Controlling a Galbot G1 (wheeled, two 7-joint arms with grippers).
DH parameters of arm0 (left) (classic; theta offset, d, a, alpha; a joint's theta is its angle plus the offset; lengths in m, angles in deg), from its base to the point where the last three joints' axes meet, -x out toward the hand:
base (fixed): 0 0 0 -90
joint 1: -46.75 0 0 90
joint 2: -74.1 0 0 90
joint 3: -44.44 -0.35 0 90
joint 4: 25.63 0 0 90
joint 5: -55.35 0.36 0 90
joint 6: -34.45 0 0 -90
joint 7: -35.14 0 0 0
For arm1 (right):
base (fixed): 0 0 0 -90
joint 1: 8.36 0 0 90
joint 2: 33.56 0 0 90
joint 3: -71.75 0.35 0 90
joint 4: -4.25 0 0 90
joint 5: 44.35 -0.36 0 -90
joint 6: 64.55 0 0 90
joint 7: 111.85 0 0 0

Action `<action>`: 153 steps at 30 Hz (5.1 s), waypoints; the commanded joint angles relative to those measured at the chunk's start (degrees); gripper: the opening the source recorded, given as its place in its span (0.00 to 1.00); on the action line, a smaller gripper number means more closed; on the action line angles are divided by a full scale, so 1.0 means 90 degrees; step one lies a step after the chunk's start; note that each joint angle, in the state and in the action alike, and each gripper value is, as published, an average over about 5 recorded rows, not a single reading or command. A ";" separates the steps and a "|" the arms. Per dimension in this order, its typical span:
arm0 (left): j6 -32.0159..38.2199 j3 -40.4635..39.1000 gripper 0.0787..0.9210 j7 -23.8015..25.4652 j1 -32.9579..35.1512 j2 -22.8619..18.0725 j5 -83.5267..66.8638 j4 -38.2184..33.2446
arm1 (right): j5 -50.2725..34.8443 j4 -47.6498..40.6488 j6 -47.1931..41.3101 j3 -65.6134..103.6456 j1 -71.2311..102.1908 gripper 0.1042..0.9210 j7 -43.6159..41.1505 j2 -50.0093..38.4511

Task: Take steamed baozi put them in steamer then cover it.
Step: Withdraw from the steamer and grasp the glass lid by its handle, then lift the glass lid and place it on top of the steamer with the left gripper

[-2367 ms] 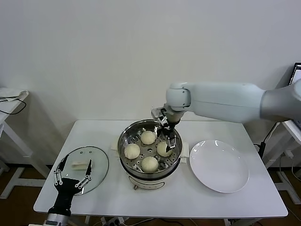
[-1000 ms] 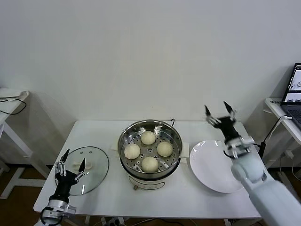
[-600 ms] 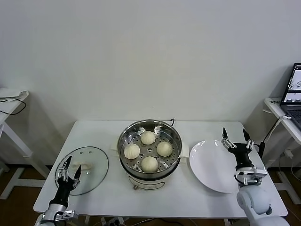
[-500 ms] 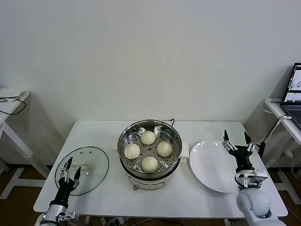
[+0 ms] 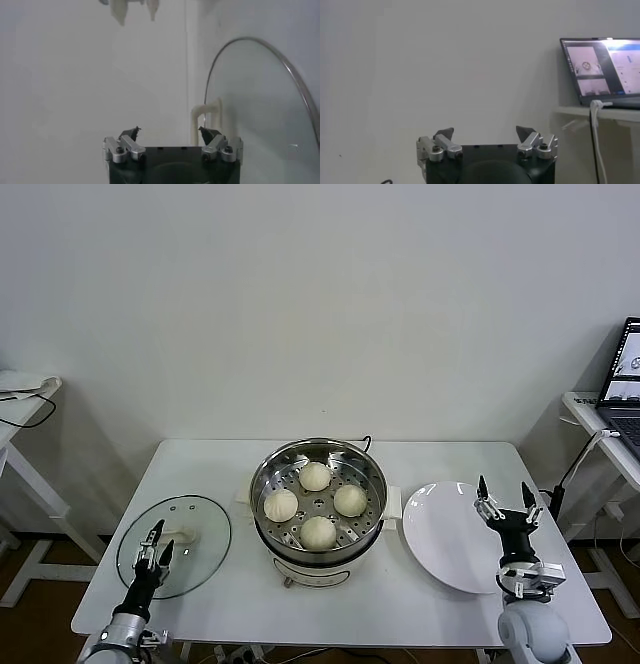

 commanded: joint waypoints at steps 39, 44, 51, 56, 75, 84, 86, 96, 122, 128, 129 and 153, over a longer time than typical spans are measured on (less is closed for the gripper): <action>-0.0472 -0.0342 0.65 0.0480 -0.1130 -0.0065 0.0012 0.1023 | 0.0198 -0.0158 0.0089 0.0126 -0.0043 0.88 -0.0058 0.0123; -0.0489 -0.0357 0.49 0.0517 -0.1126 -0.0070 -0.0028 0.1029 | 0.0203 -0.0151 0.0086 0.0108 -0.0071 0.88 -0.0049 0.0135; -0.0493 -0.0353 0.24 0.0586 -0.1126 -0.0064 -0.0102 0.1031 | 0.0237 -0.0139 0.0101 0.0099 -0.0048 0.88 -0.0057 0.0156; -0.0439 -0.0251 0.14 0.0558 -0.1003 -0.0038 -0.0283 0.0731 | 0.0286 -0.0143 0.0133 0.0079 -0.0045 0.88 -0.0069 0.0208; -0.1437 0.0432 0.14 0.1427 -0.0096 0.0861 -0.1153 -0.3996 | 0.0296 -0.0099 0.0101 -0.0010 -0.0148 0.88 -0.0037 0.0298; -0.3259 -0.2306 0.14 0.2356 -0.0956 0.0889 -0.1363 -0.5197 | 0.0267 -0.0166 0.0083 0.0053 -0.0200 0.88 -0.0025 0.0312; -0.3519 -0.2961 0.14 0.2447 -0.1265 0.0759 -0.1284 -0.5079 | 0.0254 -0.0197 0.0063 0.0057 -0.0217 0.88 -0.0016 0.0293; -0.4641 -0.4828 0.14 0.3436 -0.2520 -0.0089 -0.0531 -0.3903 | 0.0279 -0.0458 0.0004 0.0062 -0.0382 0.88 0.0037 0.0274; -0.4641 -0.5240 0.14 0.4124 -0.2866 -0.0703 0.1040 -0.2453 | 0.0385 -0.0821 0.0025 0.0049 -0.0649 0.88 -0.0006 0.0459; -0.4586 -0.5194 0.14 0.4139 -0.2812 -0.0757 0.1173 -0.2398 | 0.0407 -0.0817 0.0026 0.0042 -0.0638 0.88 -0.0012 0.0471; -0.4579 -0.5183 0.14 0.4141 -0.2796 -0.0765 0.1191 -0.2391 | 0.0412 -0.0820 0.0028 0.0039 -0.0638 0.88 -0.0014 0.0476; -0.4546 -0.5133 0.14 0.4098 -0.2760 -0.0906 0.1257 -0.2240 | 0.0461 -0.0880 0.0072 0.0027 -0.0648 0.88 -0.0049 0.0552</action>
